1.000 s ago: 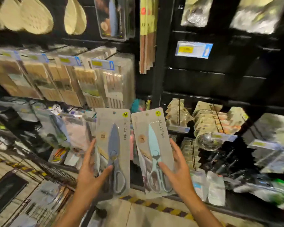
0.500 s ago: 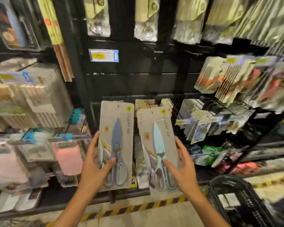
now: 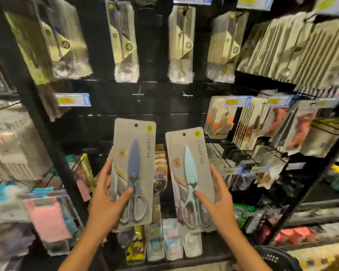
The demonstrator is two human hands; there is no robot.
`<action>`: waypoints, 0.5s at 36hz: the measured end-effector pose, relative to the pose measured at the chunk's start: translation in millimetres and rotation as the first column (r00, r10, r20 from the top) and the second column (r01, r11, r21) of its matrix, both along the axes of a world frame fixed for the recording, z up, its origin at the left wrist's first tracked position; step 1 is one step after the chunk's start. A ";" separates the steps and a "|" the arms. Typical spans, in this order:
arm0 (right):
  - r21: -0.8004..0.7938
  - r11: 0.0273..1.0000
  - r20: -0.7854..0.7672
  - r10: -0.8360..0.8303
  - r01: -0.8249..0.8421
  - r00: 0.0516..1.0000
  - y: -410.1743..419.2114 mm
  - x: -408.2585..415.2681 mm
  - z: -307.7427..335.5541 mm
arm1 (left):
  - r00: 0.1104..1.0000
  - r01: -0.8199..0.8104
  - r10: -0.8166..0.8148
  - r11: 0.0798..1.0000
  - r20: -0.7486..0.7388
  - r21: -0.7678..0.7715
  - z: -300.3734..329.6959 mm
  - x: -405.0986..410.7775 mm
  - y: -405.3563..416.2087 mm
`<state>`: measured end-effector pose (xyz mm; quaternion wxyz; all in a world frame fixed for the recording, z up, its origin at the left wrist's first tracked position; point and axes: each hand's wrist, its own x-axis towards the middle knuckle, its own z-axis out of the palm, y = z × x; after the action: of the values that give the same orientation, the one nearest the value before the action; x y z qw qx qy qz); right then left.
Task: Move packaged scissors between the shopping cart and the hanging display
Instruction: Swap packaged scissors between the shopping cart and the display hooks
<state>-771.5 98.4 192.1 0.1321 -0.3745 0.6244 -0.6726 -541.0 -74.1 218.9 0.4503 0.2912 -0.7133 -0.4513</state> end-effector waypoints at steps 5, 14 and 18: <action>-0.014 0.999 -0.037 0.032 -0.033 0.999 -13.0 -27.2 11.5 | 1.000 0.017 -0.018 1.000 -0.005 -0.023 9.8 -23.4 -7.2; -0.033 0.999 -0.034 -0.005 0.004 0.999 -64.7 -53.9 14.6 | 0.998 0.061 -0.062 0.997 -0.014 -0.041 19.2 -50.5 -50.0; -0.051 0.998 -0.049 -0.024 0.022 0.998 -86.0 -62.1 16.6 | 0.995 0.087 -0.089 0.995 -0.045 -0.046 22.1 -57.9 -69.4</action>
<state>-833.6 12.4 208.7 0.0993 -0.3870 0.6146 -0.6801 -598.9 -143.5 241.0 0.4528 0.2390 -0.7244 -0.4616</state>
